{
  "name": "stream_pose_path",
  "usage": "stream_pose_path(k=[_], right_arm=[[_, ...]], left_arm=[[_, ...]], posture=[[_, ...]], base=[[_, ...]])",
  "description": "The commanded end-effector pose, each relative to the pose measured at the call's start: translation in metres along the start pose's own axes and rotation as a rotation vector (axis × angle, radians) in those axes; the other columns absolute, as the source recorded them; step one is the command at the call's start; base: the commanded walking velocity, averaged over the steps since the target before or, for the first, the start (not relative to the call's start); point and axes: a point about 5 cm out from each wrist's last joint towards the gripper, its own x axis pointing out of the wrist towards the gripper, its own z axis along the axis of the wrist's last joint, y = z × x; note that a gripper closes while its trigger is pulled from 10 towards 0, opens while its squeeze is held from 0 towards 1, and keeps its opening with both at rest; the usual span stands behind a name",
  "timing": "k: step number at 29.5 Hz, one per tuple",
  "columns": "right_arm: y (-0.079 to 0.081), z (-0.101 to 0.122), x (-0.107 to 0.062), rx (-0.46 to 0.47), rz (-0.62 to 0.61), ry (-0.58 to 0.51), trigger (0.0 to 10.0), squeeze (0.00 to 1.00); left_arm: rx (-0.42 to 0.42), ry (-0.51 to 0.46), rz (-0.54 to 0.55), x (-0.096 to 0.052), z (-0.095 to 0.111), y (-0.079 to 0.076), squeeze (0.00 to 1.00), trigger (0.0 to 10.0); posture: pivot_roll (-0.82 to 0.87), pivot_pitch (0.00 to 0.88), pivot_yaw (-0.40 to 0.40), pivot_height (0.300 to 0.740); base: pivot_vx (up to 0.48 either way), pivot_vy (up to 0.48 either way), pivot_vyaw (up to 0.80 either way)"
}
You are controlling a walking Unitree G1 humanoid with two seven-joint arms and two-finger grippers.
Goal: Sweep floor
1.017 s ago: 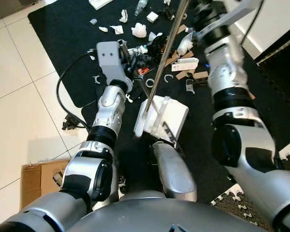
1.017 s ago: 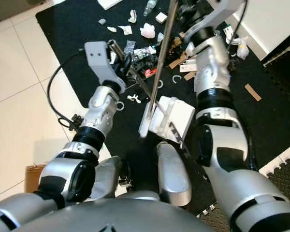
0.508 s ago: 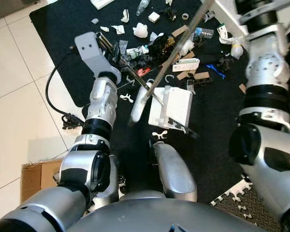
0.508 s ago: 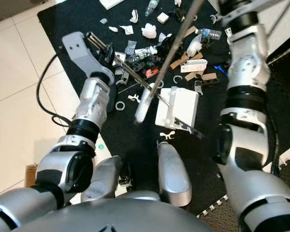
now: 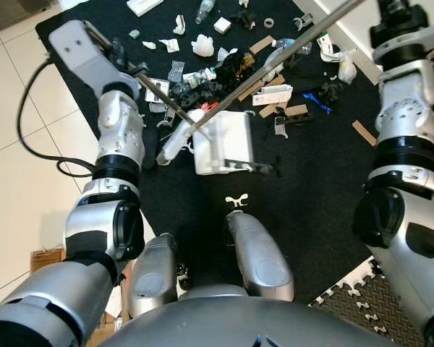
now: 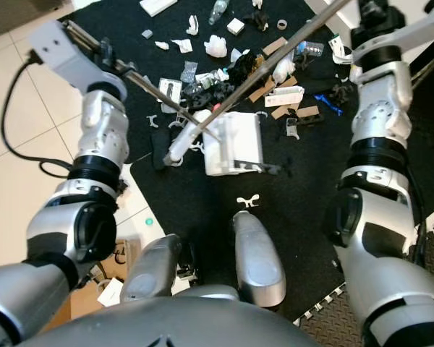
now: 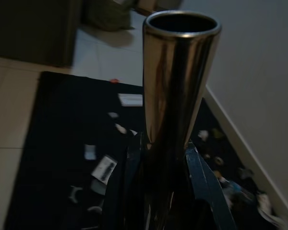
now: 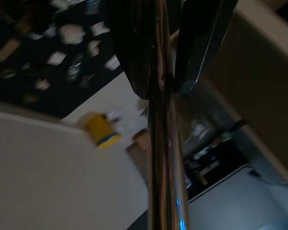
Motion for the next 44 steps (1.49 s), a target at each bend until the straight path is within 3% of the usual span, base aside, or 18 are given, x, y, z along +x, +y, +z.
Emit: stream_pose_path(k=[1,2,5,10,16,17,20,21,25,27,29,33,35,39,44], right_arm=[[0.022,0.013,0.007,0.072,0.150,-0.051,10.0,0.00],[0.022,0.013,0.007,0.072,0.150,-0.051,10.0,0.00],[0.052,0.006,0.007,0.241,0.350,-0.005,10.0,0.00],[0.072,-0.017,-0.001,0.294,0.463,0.130,10.0,0.00],[0.068,-0.046,-0.019,0.298,0.441,0.352,10.0,0.00],[0.063,-0.055,-0.031,0.255,0.448,0.441,10.0,0.00],[0.057,-0.061,-0.039,0.202,0.438,0.501,10.0,0.00],[0.049,-0.059,-0.040,0.125,0.411,0.512,10.0,0.00],[0.027,-0.039,-0.026,-0.044,0.274,0.422,10.0,0.00],[0.024,-0.036,-0.024,-0.054,0.254,0.410,10.0,0.00],[0.011,-0.010,-0.014,-0.064,0.154,0.276,10.0,0.00],[0.001,0.014,-0.009,-0.062,0.081,0.170,10.0,0.00],[-0.009,0.035,-0.009,-0.082,0.030,0.103,10.0,0.00],[-0.018,0.046,-0.009,-0.114,-0.015,0.069,10.0,0.00],[-0.041,0.063,-0.013,-0.144,-0.189,-0.033,10.0,0.00]], left_arm=[[0.038,-0.014,-0.002,-0.001,-0.001,0.001,0.00,10.0],[0.038,-0.014,-0.002,-0.001,-0.001,0.001,0.00,10.0],[0.029,0.015,-0.031,-0.007,-0.012,-0.011,0.00,10.0],[0.027,0.022,-0.052,-0.010,-0.017,-0.020,0.00,10.0],[0.027,-0.003,-0.042,-0.006,-0.010,-0.019,0.00,10.0],[0.030,-0.016,-0.037,-0.004,-0.007,-0.017,0.00,10.0],[0.031,-0.026,-0.034,-0.002,-0.004,-0.016,0.00,10.0],[0.031,-0.035,-0.035,-0.001,-0.001,-0.015,0.00,10.0],[0.016,-0.055,-0.046,-0.001,0.003,-0.015,0.00,10.0],[0.014,-0.058,-0.046,-0.001,0.004,-0.015,0.00,10.0],[-0.014,-0.070,-0.024,0.000,0.008,-0.010,0.00,10.0],[-0.034,-0.090,0.002,0.001,0.013,-0.002,0.00,10.0],[-0.029,-0.113,0.040,0.003,0.020,0.010,0.00,10.0],[-0.026,-0.125,0.070,0.005,0.024,0.019,0.00,10.0],[-0.031,-0.134,0.101,0.006,0.029,0.028,0.00,10.0]], posture=[[-0.10,0.106,-0.022,0.740],[-0.10,0.106,-0.022,0.740],[-0.10,0.106,-0.022,0.740],[-0.10,0.106,-0.023,0.740],[-0.10,0.105,-0.033,0.740],[-0.10,0.105,-0.034,0.740],[-0.10,0.105,-0.034,0.740],[-0.10,0.103,-0.031,0.740],[-0.10,0.101,-0.029,0.740],[-0.10,0.101,-0.029,0.740],[-0.09,0.095,-0.026,0.740],[-0.09,0.092,-0.029,0.740],[-0.09,0.092,-0.029,0.740],[-0.09,0.089,-0.033,0.740],[-0.09,0.087,-0.032,0.740]], base=[[0.000,0.000,0.00],[0.000,0.000,0.00],[0.000,0.000,0.00],[0.000,0.000,0.00],[0.000,0.000,0.00],[0.000,0.000,0.00],[0.000,0.000,0.00],[0.000,0.000,0.00],[0.000,0.000,0.00],[0.000,0.000,0.00],[0.000,0.000,0.00],[0.000,0.000,0.00],[0.000,0.000,0.00],[0.000,0.000,0.00],[0.000,0.000,0.00]])
